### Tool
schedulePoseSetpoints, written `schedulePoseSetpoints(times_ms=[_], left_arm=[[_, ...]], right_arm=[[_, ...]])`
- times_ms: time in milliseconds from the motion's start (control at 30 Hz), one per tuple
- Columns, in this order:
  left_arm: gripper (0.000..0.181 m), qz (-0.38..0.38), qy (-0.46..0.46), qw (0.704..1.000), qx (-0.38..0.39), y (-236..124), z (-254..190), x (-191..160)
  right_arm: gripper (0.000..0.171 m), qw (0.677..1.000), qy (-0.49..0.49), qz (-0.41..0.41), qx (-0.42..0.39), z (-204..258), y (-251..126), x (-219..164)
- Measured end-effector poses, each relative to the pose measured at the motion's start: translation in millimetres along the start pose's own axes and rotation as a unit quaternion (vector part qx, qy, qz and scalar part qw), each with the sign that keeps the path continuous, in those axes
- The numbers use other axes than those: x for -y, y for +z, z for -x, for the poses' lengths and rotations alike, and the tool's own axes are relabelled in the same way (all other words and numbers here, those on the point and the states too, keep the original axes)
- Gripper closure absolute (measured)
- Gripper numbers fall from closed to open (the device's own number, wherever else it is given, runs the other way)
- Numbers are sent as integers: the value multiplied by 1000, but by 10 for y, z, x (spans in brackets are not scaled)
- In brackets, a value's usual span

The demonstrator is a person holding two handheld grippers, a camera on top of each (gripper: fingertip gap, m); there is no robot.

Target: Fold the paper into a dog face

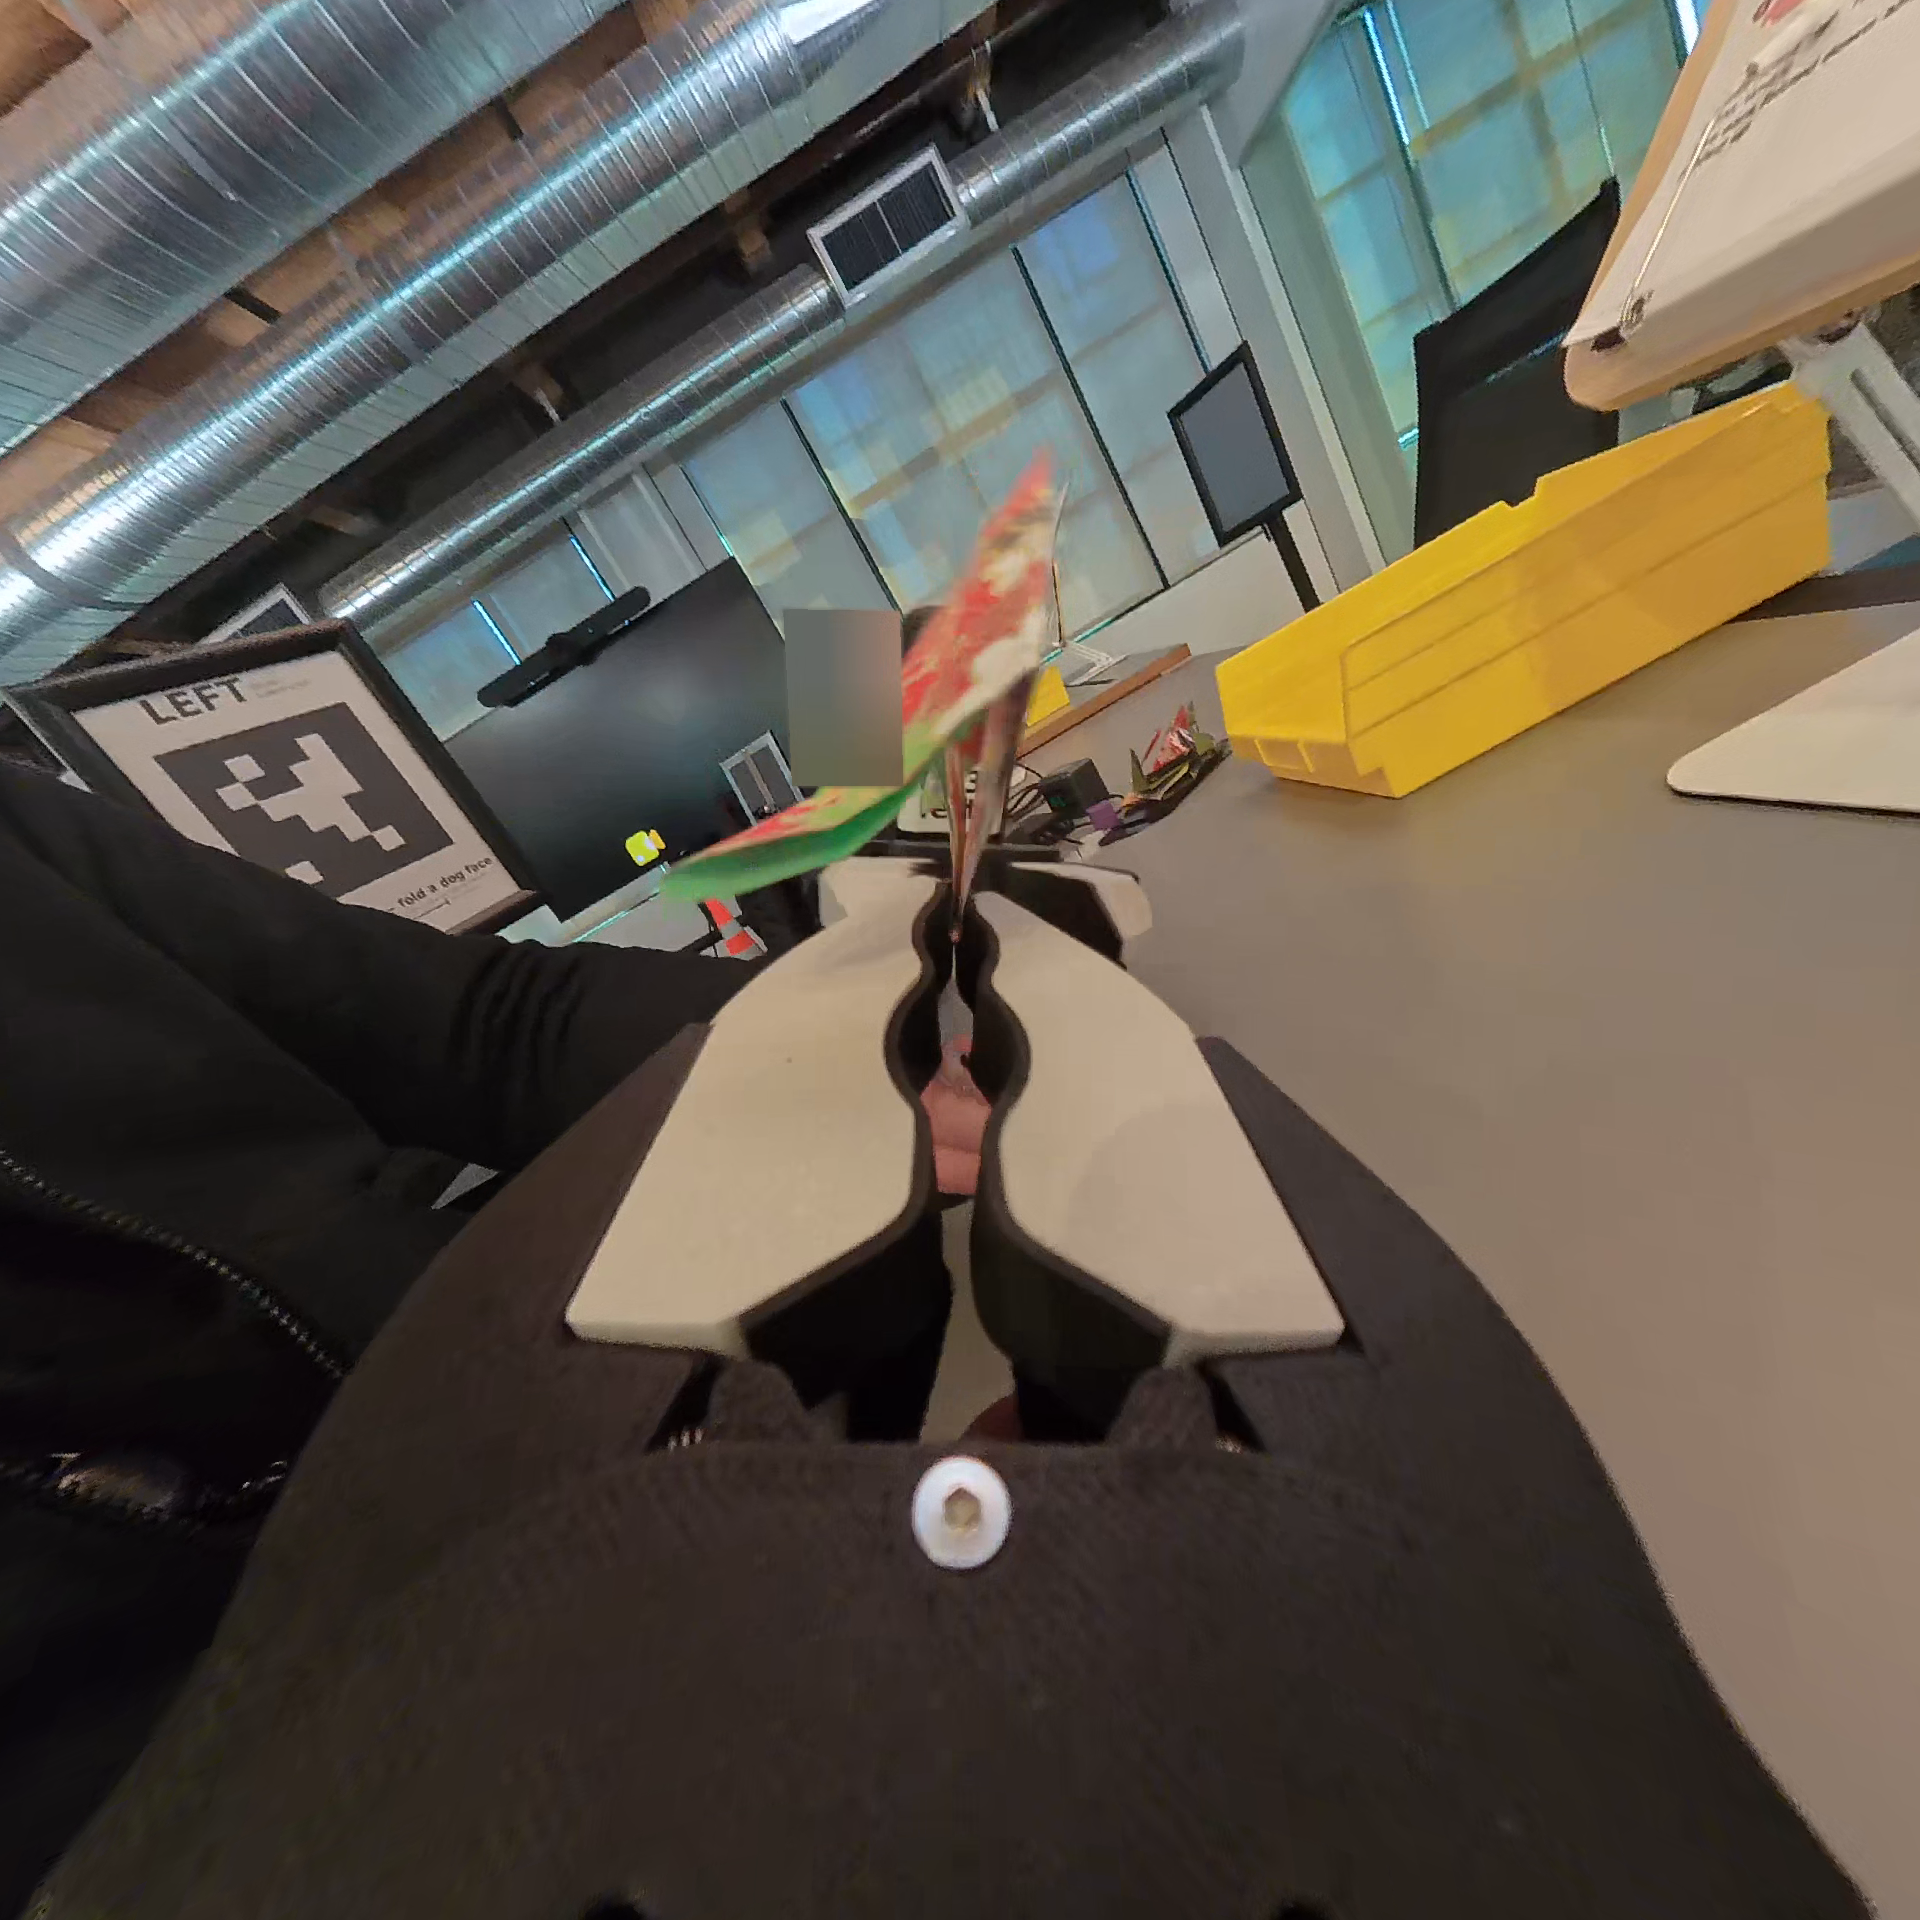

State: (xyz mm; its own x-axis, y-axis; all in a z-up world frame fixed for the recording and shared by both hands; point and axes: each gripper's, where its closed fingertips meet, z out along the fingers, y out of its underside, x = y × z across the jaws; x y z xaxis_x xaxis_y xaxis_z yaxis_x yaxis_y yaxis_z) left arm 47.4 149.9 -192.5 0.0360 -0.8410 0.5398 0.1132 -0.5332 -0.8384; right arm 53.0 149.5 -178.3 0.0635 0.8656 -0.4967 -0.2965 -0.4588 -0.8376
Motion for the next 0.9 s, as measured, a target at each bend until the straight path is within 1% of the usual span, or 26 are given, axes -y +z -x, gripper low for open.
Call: schedulePoseSetpoints(times_ms=[67, 100, 133, 167, 200, 467, 567, 633, 700, 767, 800, 900], left_arm=[[146, -5, 6, 1000, -9, 10, -59, 10], [152, -8, 10, 1000, -1, 9, -48, 20], [169, -16, 13, 1000, 5, -2, -38, 44], [178, -23, 11, 1000, 1, -14, -45, 65], [181, -25, 7, 1000, -2, -23, -47, 71], [181, -16, 10, 999, -26, -46, -104, 73], [181, -33, 5, 999, -26, -134, -70, 177], [181, -35, 7, 999, -26, -198, -45, 240], [181, -11, 0, 999, -40, -225, -58, 219], [181, 18, 0, 998, -62, -245, -115, 161], [181, 35, 1, 997, -70, -255, -134, 124], [181, 81, 7, 993, -86, -278, -178, 12]], right_arm=[[171, 1000, 1, 4, -1, -7, 30, -38], [171, 1000, 0, 8, -1, -3, 45, -57], [171, 1000, 0, 10, 0, 0, 59, -70], [171, 1000, 0, 9, -1, -2, 67, -73], [171, 1000, 1, 10, -1, -6, 70, -78], [171, 1000, -5, 16, -4, -7, 38, -75], [171, 1000, 0, 9, -7, -28, -40, -9], [169, 1000, 2, 25, -17, -68, -103, -17], [167, 999, -3, 33, -39, -146, -191, 0], [158, 998, -10, 39, -55, -205, -303, 38], [154, 998, -6, 32, -55, -207, -363, 91], [150, 999, -1, 33, -18, -67, -490, 213]])
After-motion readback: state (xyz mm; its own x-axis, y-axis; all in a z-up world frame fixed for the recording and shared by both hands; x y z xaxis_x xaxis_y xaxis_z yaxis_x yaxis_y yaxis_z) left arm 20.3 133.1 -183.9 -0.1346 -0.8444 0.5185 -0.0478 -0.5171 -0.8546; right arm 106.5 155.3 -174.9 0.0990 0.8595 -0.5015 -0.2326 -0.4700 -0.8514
